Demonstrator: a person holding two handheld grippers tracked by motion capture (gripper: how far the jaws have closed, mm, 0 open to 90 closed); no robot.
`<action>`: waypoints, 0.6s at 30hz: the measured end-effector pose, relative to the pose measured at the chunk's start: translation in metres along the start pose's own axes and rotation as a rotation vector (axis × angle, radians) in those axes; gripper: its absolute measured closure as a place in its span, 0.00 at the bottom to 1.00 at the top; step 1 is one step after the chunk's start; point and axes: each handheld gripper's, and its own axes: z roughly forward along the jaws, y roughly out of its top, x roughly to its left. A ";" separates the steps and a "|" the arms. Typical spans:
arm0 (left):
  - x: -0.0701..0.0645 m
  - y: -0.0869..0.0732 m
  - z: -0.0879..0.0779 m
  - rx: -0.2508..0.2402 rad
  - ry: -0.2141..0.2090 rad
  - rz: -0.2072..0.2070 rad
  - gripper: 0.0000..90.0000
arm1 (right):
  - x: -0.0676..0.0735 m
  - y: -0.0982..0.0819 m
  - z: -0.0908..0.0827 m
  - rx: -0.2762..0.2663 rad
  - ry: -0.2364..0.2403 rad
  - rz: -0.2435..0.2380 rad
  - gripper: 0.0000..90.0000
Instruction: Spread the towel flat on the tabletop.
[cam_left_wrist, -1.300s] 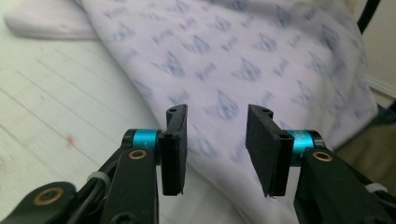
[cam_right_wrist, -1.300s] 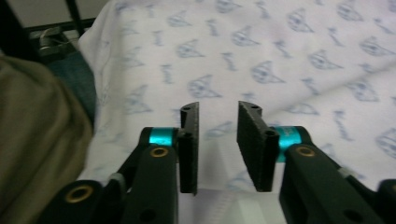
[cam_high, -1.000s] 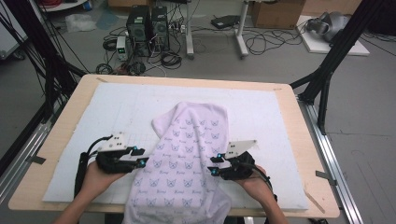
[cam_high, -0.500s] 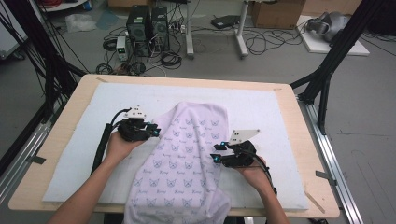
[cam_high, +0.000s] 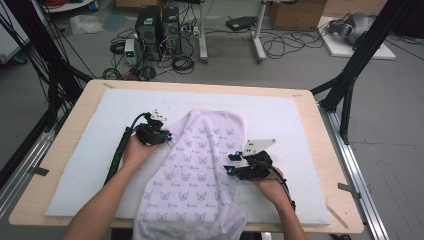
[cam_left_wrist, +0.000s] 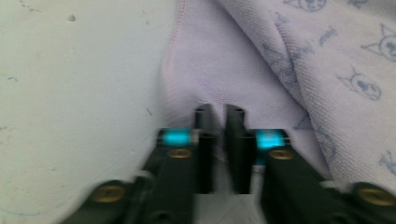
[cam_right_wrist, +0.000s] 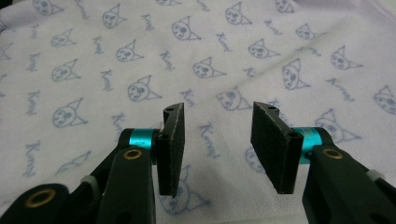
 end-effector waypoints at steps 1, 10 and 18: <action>0.002 0.003 0.000 0.018 -0.009 0.003 0.96 | 0.000 0.000 0.000 0.000 -0.002 -0.001 0.60; 0.041 0.047 -0.036 -0.101 0.133 -0.037 0.97 | 0.001 0.000 0.000 -0.002 0.001 0.000 0.61; 0.039 0.034 -0.052 -0.118 0.035 -0.022 0.75 | -0.001 -0.001 -0.003 -0.002 -0.001 0.010 0.60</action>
